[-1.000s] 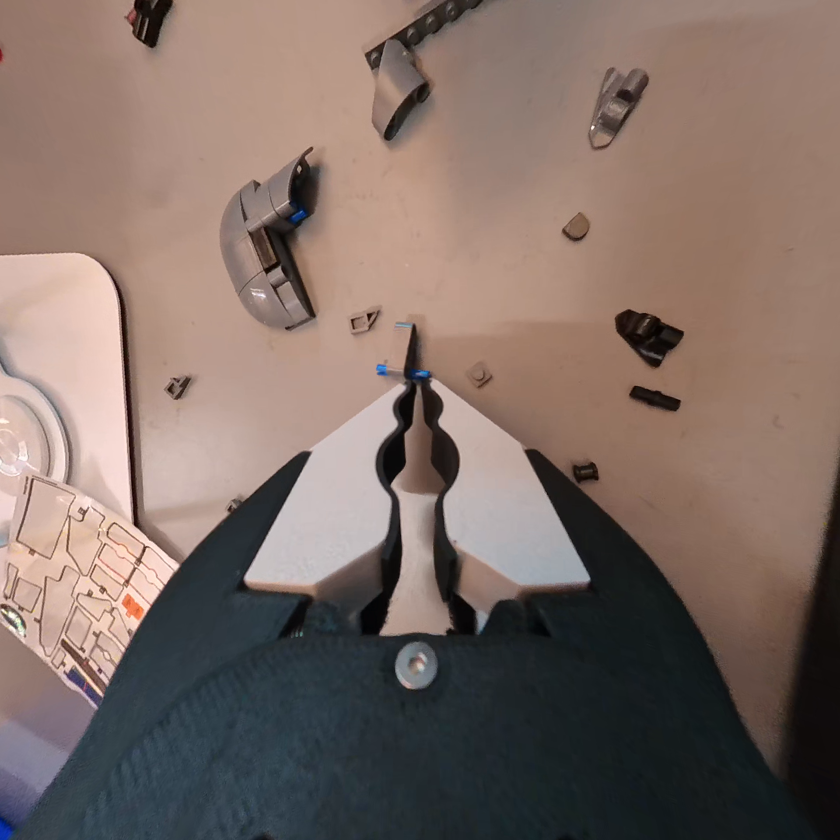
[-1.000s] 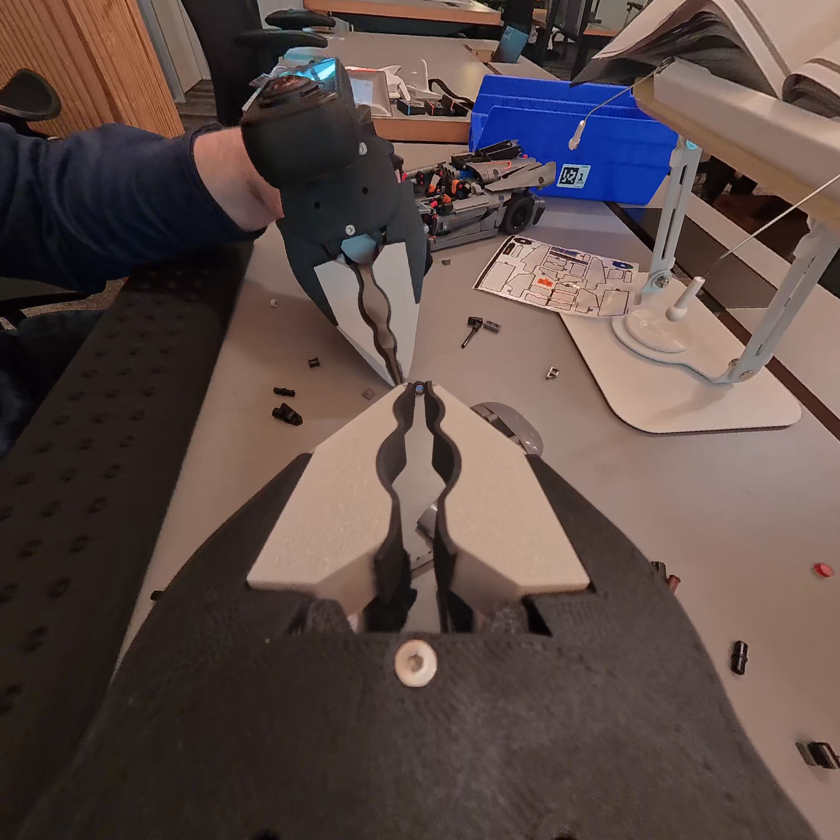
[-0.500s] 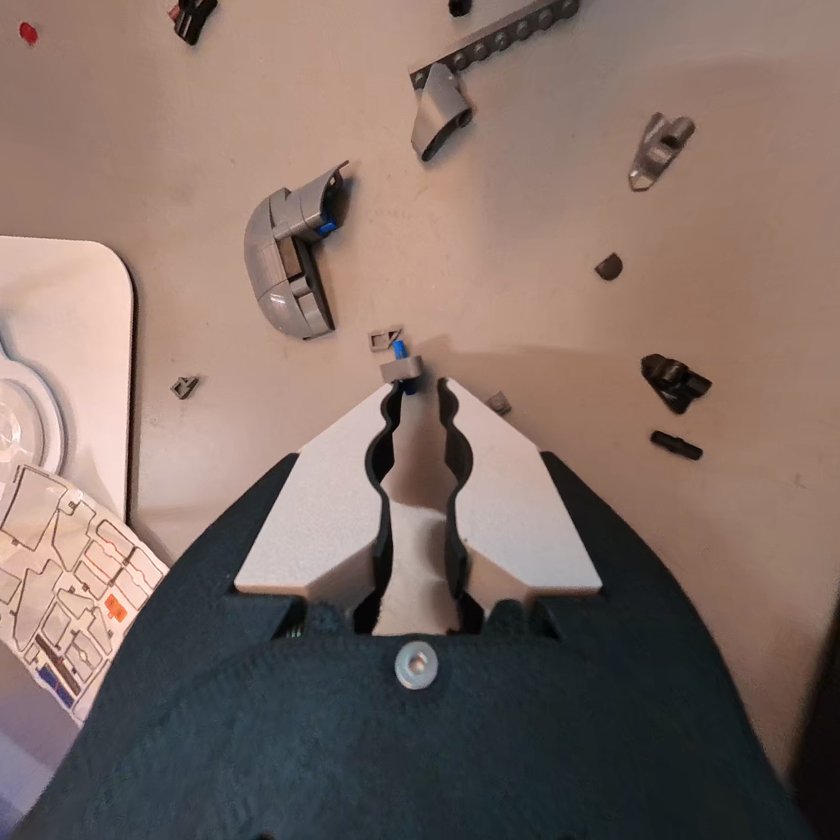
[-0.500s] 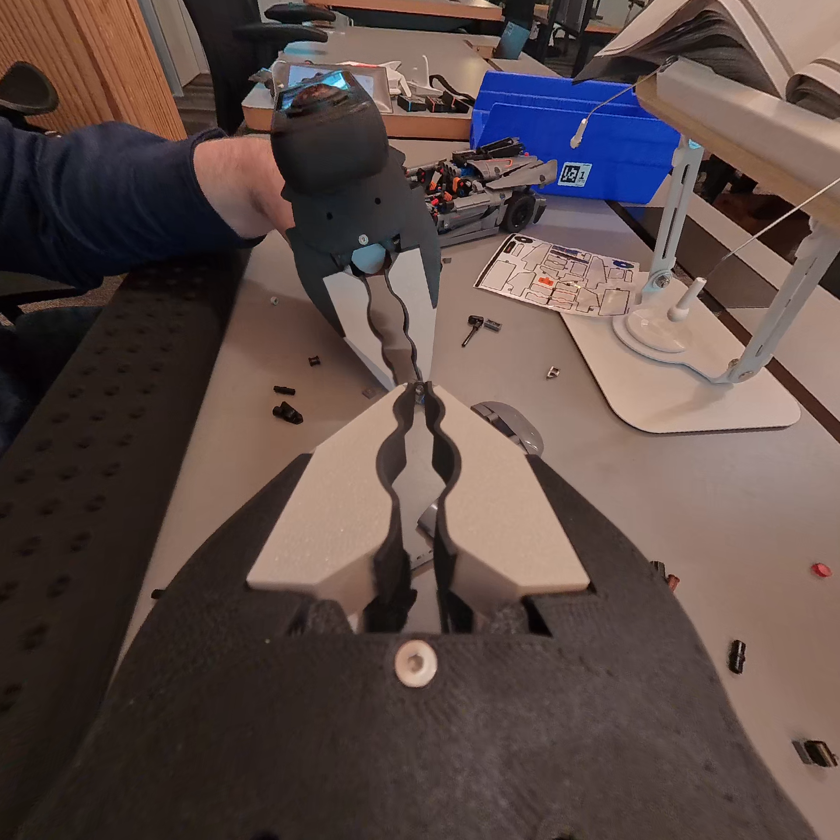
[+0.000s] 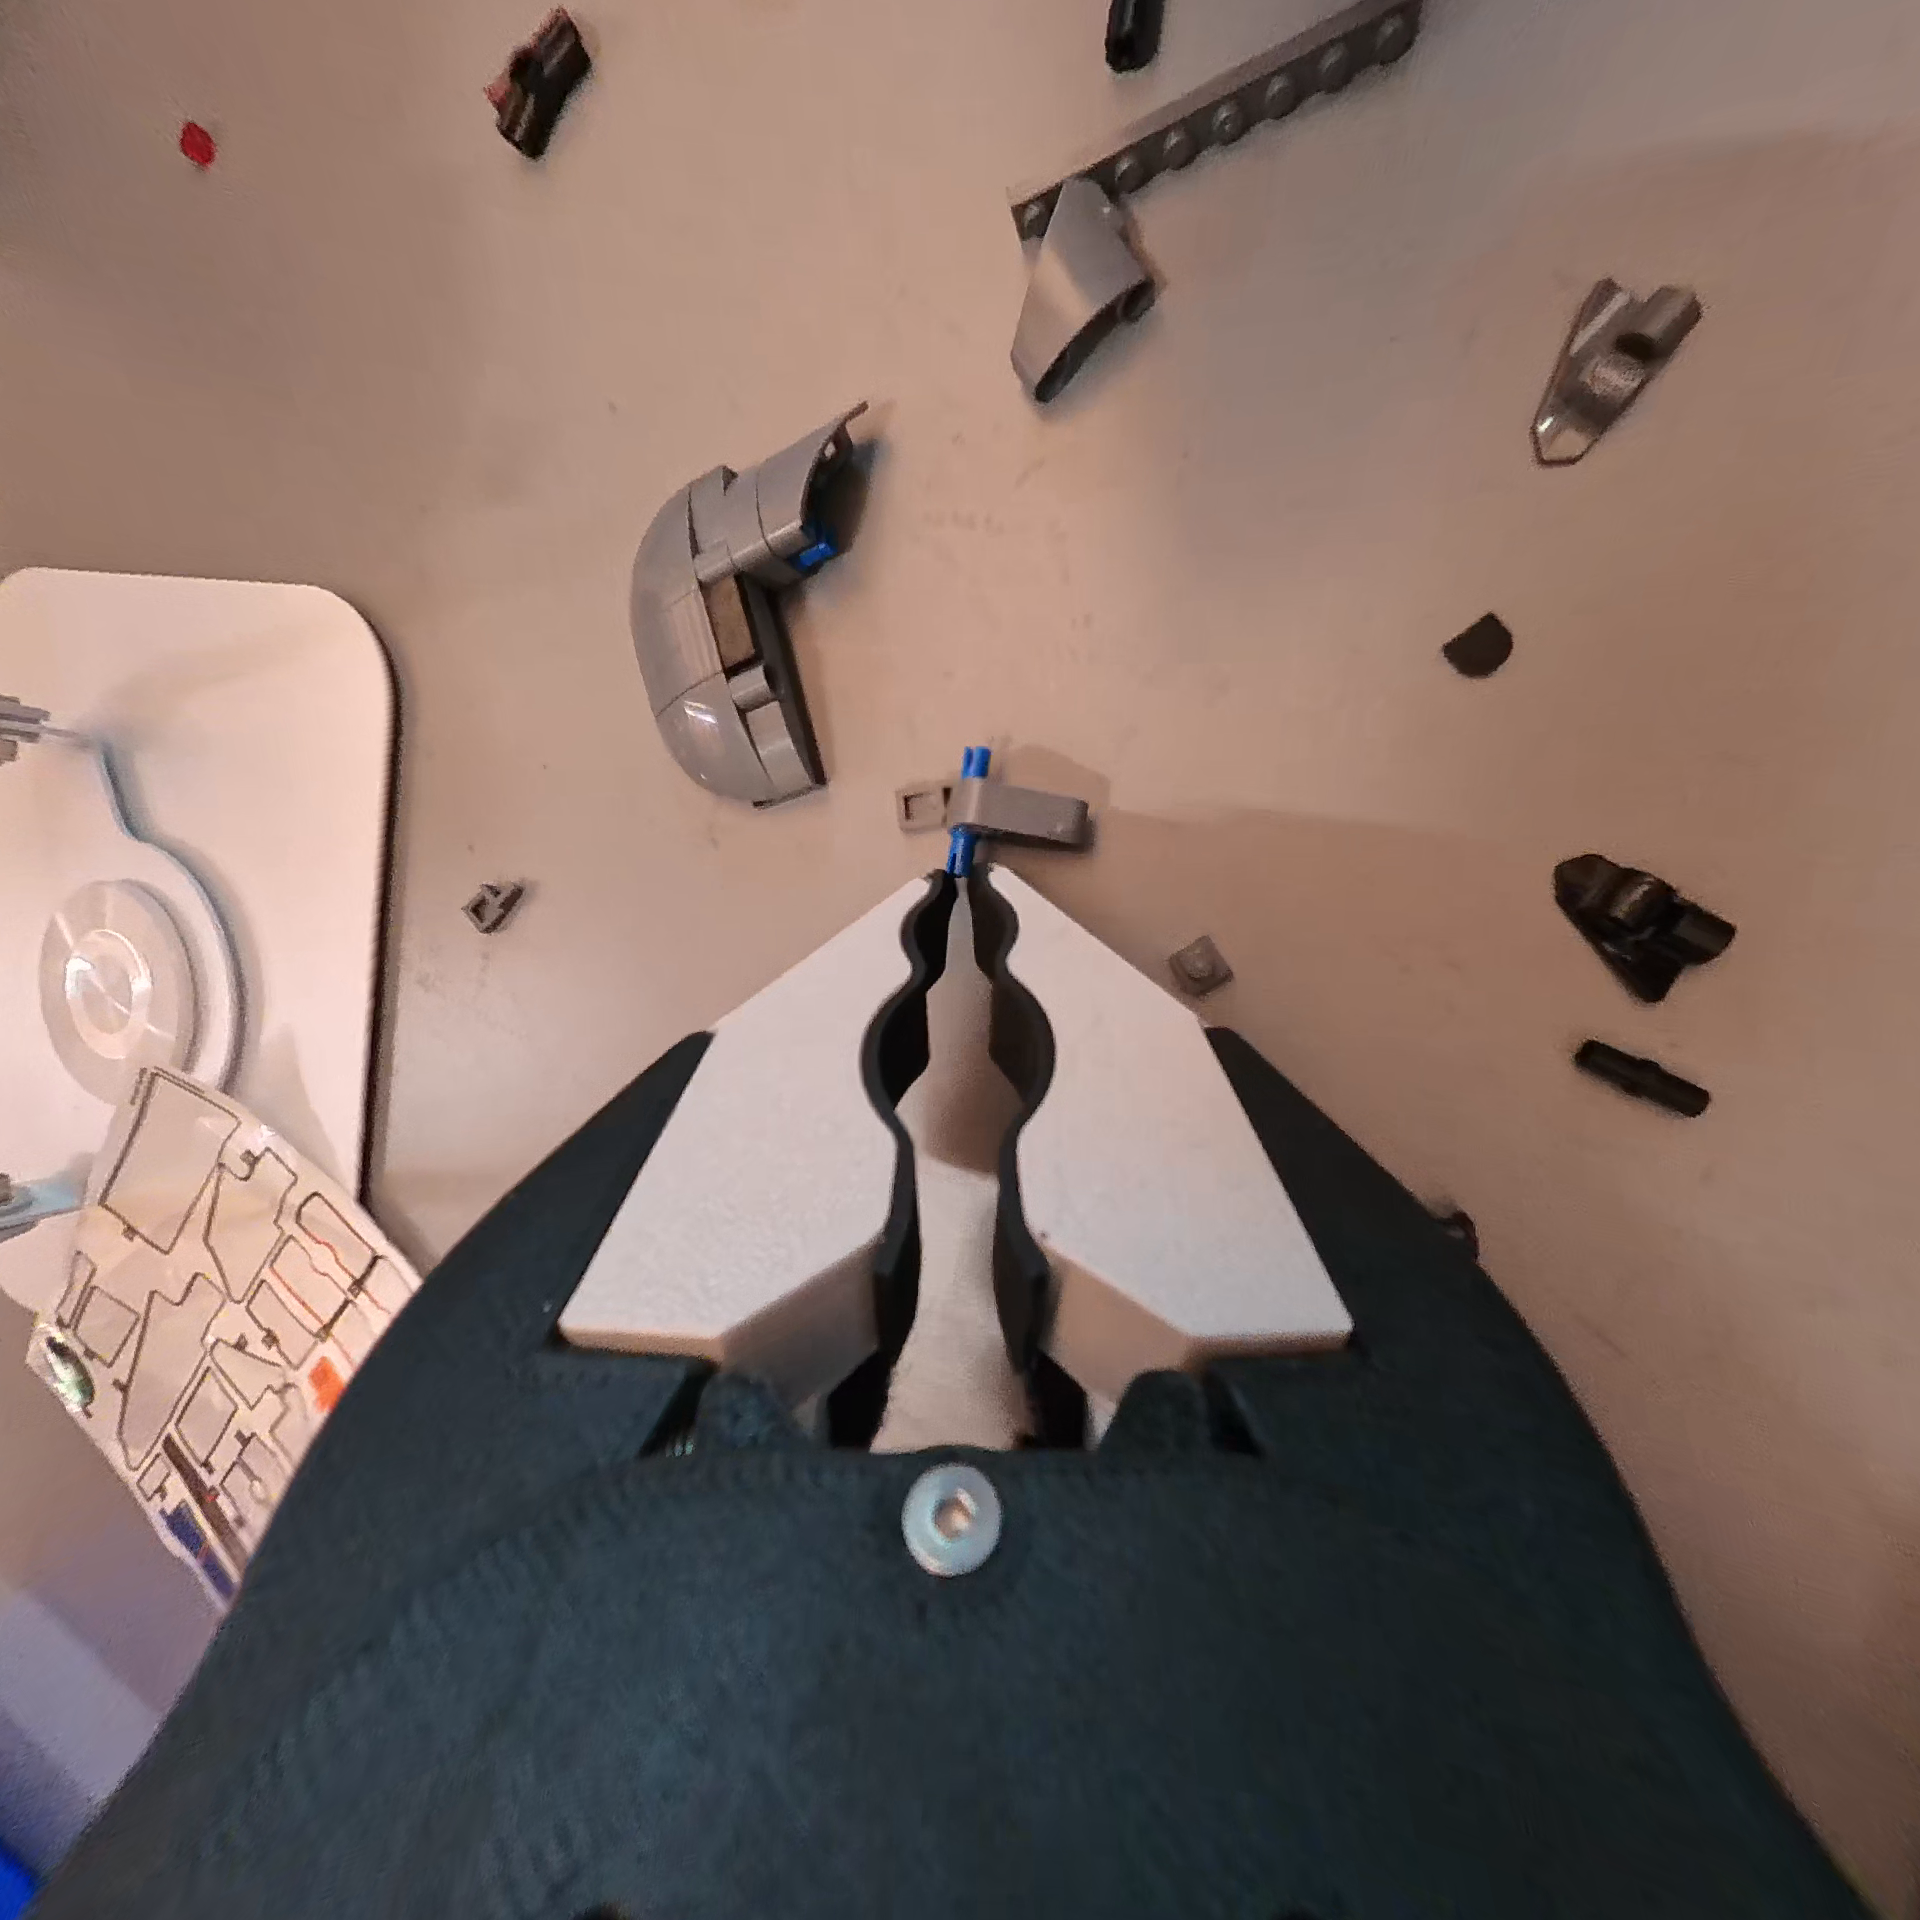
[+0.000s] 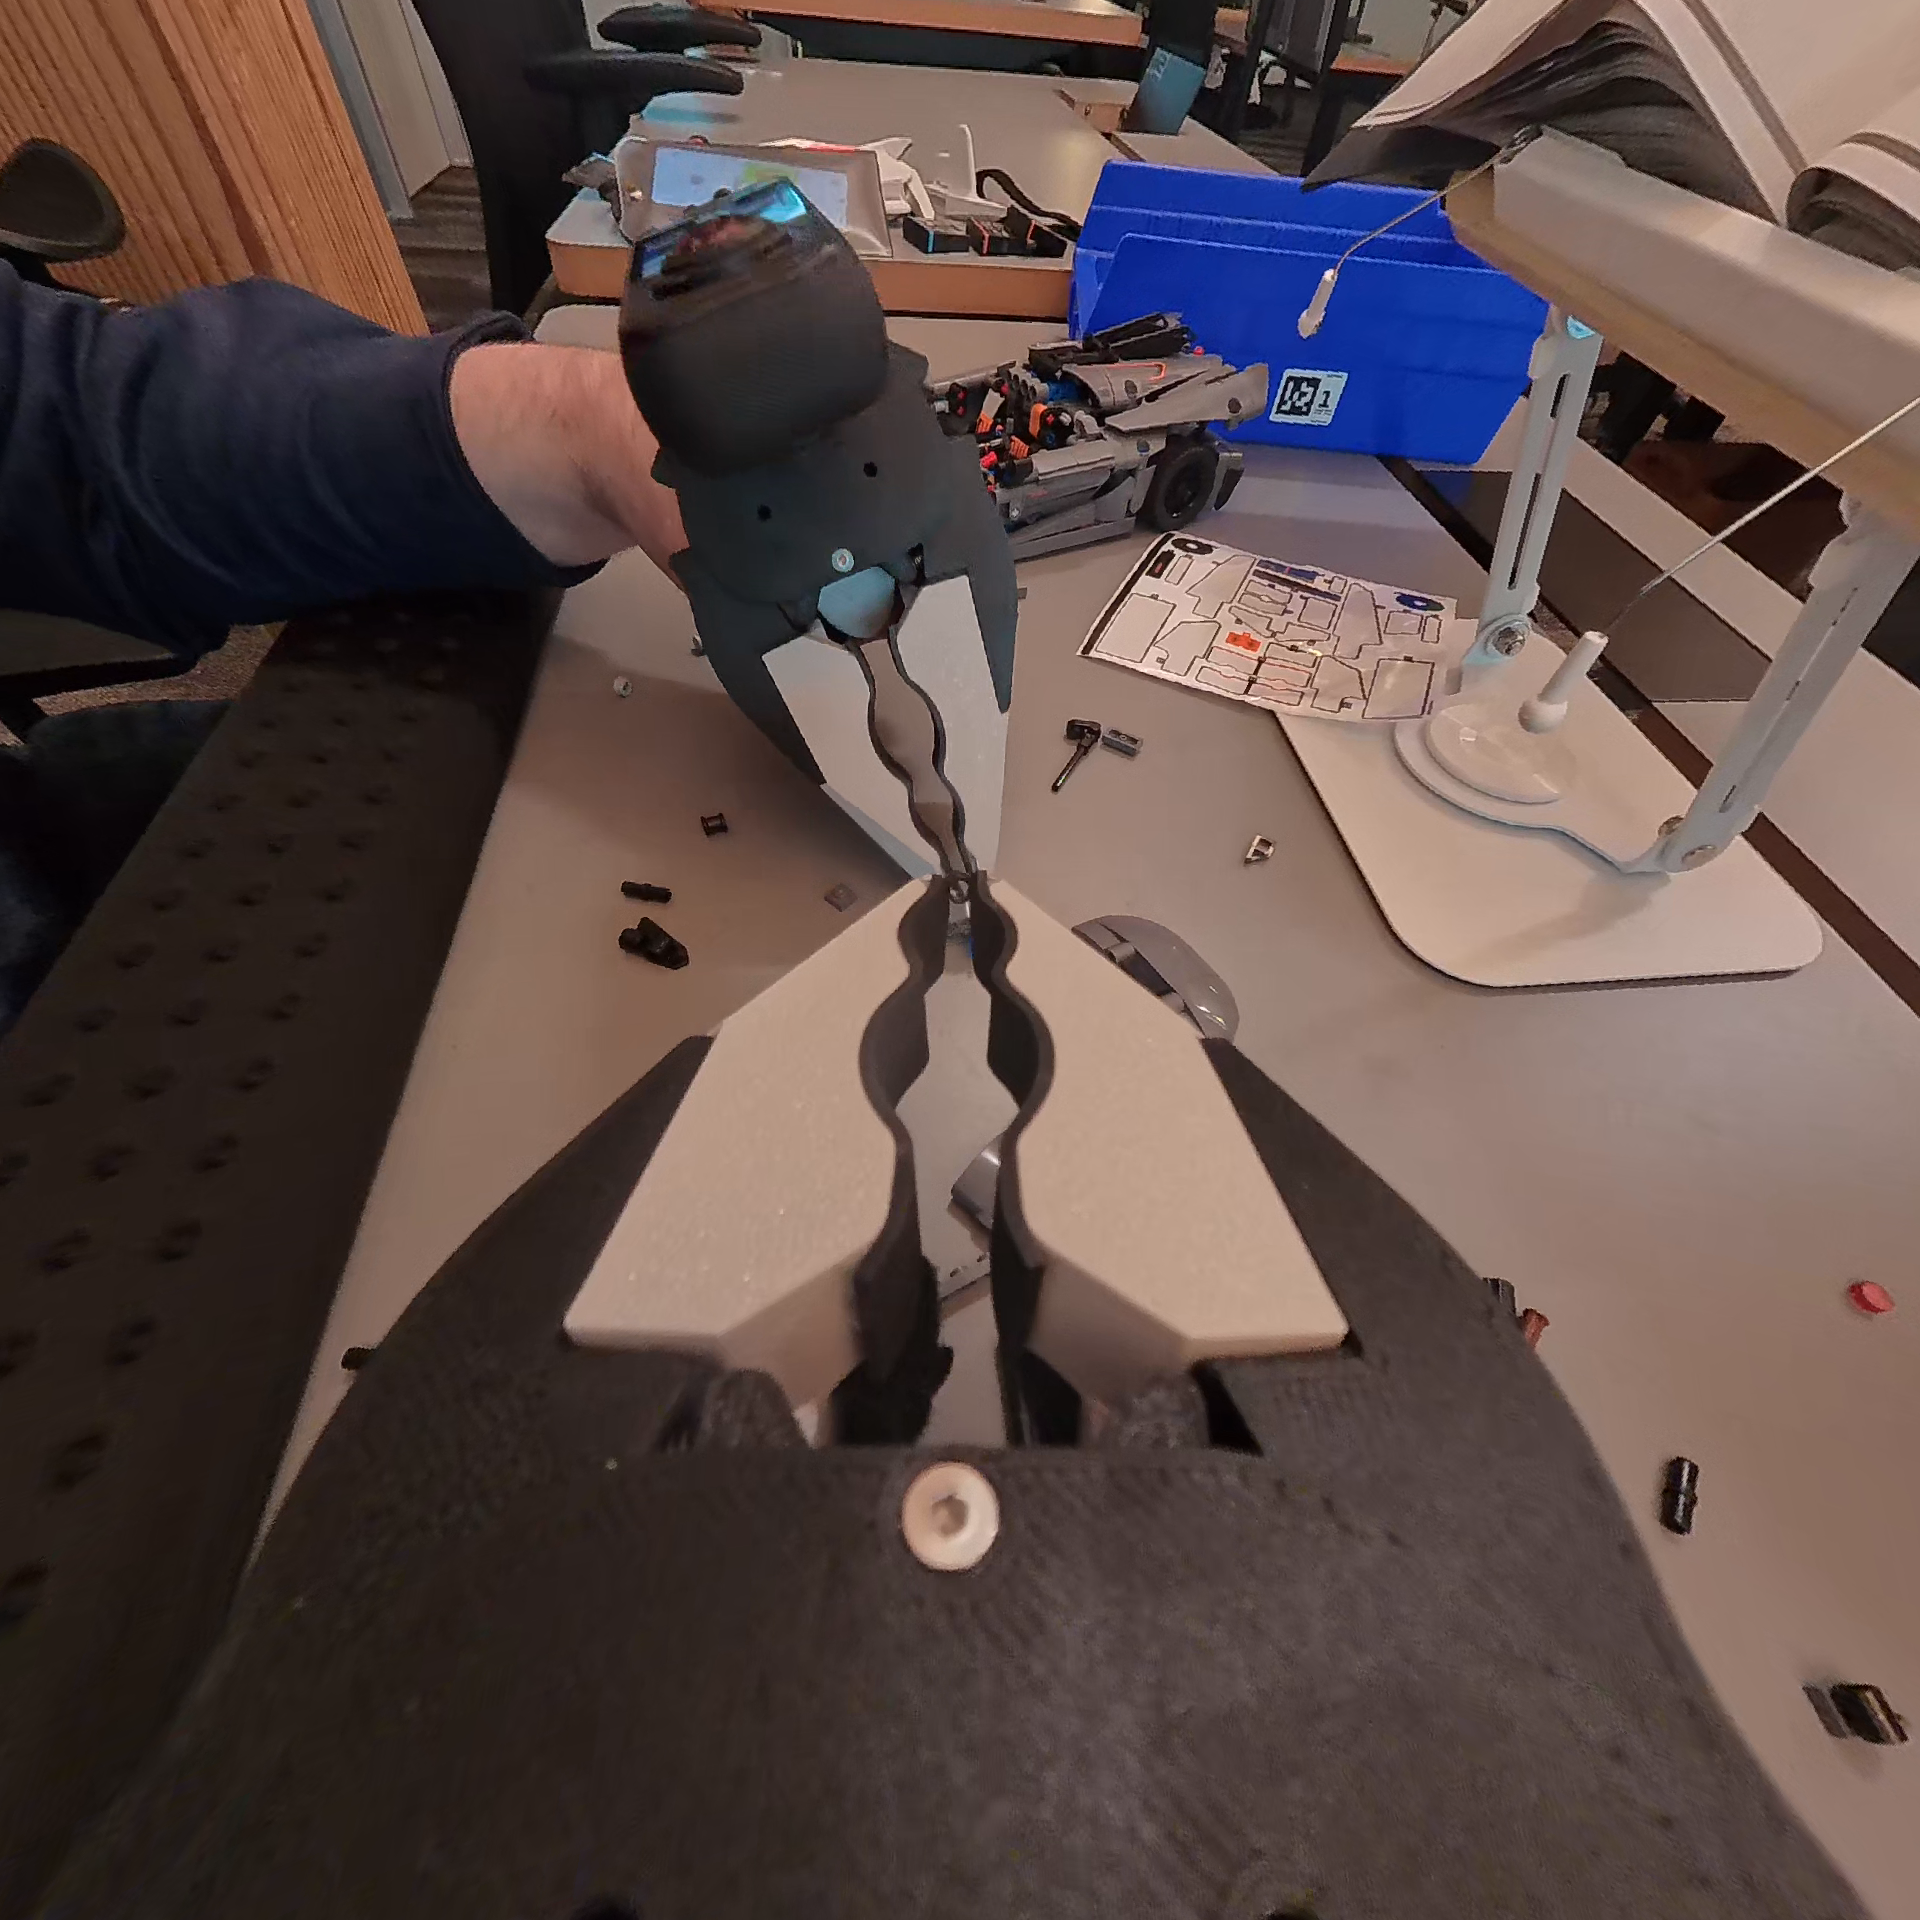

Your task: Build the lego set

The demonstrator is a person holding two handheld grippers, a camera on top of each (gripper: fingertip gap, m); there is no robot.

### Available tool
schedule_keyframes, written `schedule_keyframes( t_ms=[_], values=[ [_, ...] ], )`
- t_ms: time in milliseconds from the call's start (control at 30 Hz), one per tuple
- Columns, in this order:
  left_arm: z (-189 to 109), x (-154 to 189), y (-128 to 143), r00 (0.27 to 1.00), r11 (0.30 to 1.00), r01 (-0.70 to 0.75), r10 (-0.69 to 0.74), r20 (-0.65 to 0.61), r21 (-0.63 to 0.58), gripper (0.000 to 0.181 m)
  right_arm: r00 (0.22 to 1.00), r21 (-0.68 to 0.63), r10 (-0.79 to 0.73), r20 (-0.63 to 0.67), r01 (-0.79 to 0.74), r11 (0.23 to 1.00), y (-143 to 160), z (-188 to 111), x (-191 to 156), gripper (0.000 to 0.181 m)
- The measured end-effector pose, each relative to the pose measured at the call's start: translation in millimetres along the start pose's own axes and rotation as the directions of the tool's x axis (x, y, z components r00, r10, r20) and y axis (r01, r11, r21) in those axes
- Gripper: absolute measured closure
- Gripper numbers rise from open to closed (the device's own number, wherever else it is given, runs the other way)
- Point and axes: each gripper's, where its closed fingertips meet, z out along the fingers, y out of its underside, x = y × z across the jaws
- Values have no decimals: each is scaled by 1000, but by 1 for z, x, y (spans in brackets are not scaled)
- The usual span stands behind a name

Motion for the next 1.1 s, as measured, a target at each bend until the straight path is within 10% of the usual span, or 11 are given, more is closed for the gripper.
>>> schedule_keyframes(
  t_ms=[1100],
  values=[
    [-26,0,-77,896,926,-344,274,351,156,181,992,-255,-126,-21,117,960,41,23,-5,179]
  ],
)
